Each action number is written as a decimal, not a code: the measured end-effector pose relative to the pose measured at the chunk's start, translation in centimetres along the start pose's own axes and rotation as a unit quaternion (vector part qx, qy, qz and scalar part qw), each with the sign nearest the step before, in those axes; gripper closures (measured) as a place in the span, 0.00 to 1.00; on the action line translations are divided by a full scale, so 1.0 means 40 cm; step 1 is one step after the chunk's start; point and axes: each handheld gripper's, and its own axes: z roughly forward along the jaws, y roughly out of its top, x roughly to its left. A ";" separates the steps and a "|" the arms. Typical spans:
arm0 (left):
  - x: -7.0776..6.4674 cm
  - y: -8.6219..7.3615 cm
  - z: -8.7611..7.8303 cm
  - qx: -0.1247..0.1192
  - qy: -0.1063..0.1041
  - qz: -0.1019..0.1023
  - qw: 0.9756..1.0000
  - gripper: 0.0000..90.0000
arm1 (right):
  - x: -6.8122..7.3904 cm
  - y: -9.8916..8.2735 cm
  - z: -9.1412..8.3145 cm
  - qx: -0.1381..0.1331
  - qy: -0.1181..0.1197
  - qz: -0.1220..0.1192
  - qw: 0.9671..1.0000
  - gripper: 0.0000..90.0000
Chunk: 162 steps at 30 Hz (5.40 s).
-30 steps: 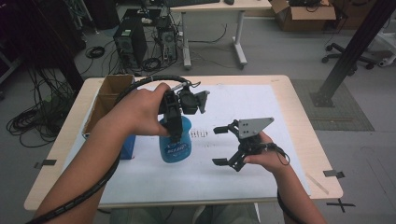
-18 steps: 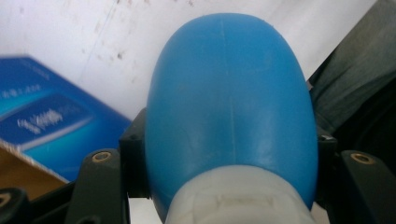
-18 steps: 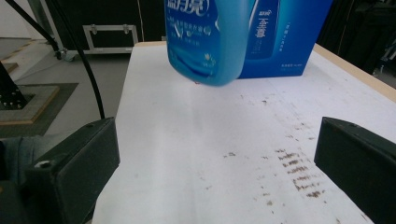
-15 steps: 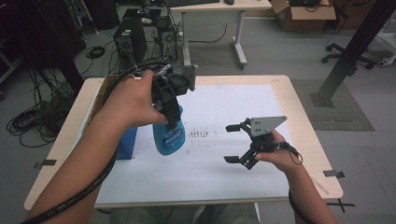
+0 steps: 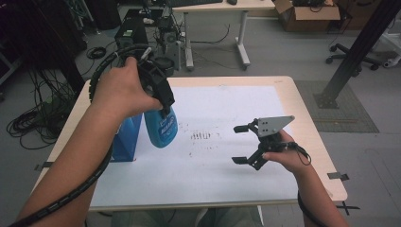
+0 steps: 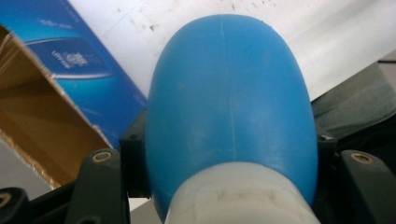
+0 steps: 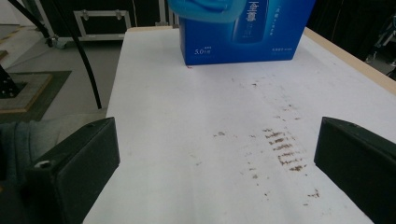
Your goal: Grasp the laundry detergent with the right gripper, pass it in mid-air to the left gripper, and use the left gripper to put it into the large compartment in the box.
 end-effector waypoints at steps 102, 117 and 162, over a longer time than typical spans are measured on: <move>0.420 -0.103 0.018 0.014 0.019 -0.291 0.956 0.42 | -0.061 0.231 -0.141 0.272 0.013 -0.064 0.960 0.02; 0.423 -0.092 0.102 0.023 0.018 -0.285 0.958 0.42 | -0.079 0.212 -0.135 0.321 0.020 -0.050 0.946 0.03; 0.416 -0.094 0.292 0.045 0.008 -0.279 0.959 0.42 | -0.080 0.188 -0.117 0.335 0.037 -0.041 0.941 0.03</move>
